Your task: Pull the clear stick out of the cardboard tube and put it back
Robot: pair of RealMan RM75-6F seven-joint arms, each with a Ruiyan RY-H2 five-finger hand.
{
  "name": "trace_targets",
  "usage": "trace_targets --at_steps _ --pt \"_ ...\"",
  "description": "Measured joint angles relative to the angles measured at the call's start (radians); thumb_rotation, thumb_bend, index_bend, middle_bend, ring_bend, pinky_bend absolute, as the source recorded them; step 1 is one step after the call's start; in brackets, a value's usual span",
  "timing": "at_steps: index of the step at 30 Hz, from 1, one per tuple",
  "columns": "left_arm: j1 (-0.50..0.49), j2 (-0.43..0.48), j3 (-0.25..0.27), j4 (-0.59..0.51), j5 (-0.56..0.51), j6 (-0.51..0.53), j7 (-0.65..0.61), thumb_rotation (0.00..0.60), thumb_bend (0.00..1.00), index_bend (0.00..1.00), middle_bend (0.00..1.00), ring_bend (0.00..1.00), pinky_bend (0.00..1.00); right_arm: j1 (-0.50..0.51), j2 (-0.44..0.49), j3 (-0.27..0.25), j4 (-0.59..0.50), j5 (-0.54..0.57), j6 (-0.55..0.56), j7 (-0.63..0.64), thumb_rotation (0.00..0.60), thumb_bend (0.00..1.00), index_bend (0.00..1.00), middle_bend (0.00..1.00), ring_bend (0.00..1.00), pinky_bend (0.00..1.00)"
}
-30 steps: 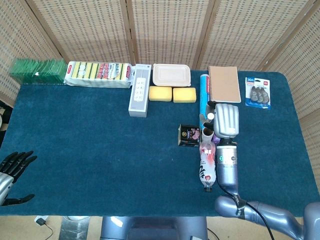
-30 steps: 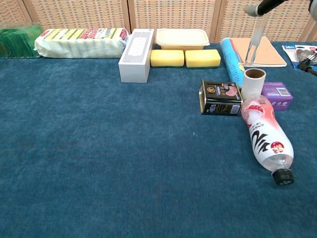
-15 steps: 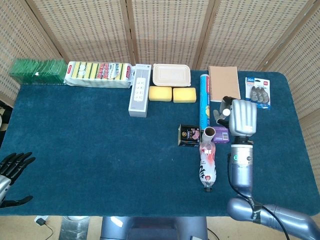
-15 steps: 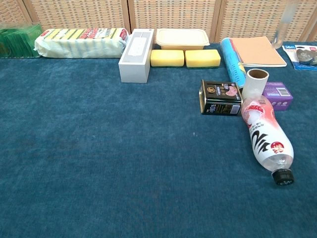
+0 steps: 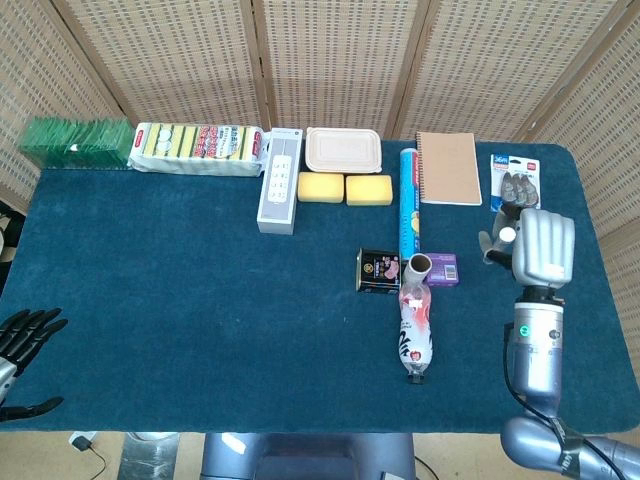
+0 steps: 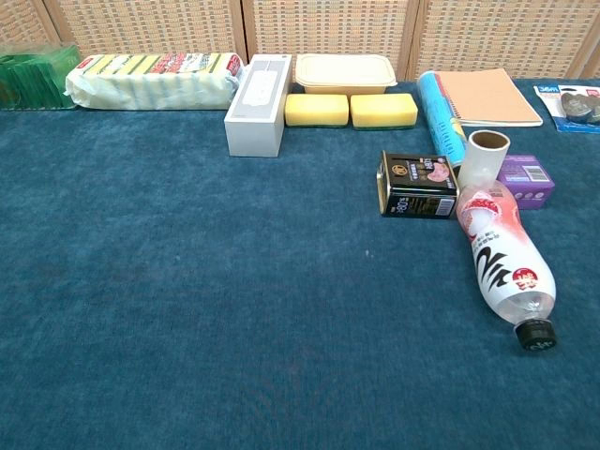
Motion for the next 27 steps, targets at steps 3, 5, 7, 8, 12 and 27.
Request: trace_targets --at_steps 3,5,7,8,12,27 --pt "0.000 -0.002 0.003 0.002 0.007 0.003 0.003 0.550 0.08 0.03 0.04 0.00 0.00 -0.051 0.064 -0.062 -0.103 -0.056 -0.008 0.029 0.600 0.45 0.80 0.92 1.00 1.00" --pt "0.001 -0.002 0.004 0.003 0.011 0.005 0.005 0.548 0.08 0.03 0.04 0.00 0.00 -0.077 0.113 -0.086 -0.155 -0.075 -0.013 0.054 0.600 0.45 0.80 0.93 1.00 1.00" --pt "0.001 -0.003 0.005 0.005 0.013 0.007 0.005 0.552 0.08 0.03 0.04 0.00 0.00 -0.089 0.165 -0.084 -0.178 -0.074 -0.013 0.071 0.600 0.45 0.80 0.93 1.00 1.00" --pt "0.001 -0.003 0.005 0.005 0.013 0.007 0.005 0.551 0.08 0.03 0.04 0.00 0.00 -0.090 0.174 -0.077 -0.170 -0.066 -0.011 0.077 0.600 0.46 0.80 0.93 1.00 1.00" --pt "0.005 -0.003 0.006 0.008 0.016 0.019 0.004 0.556 0.08 0.03 0.04 0.00 0.00 -0.097 0.185 -0.046 -0.095 -0.014 -0.006 0.101 0.600 0.46 0.80 0.93 1.00 1.00" --pt "-0.002 -0.006 0.011 0.008 0.020 0.006 0.011 0.546 0.08 0.03 0.04 0.00 0.00 -0.172 0.199 -0.188 -0.254 -0.182 -0.016 0.201 0.600 0.46 0.81 0.93 1.00 1.00"
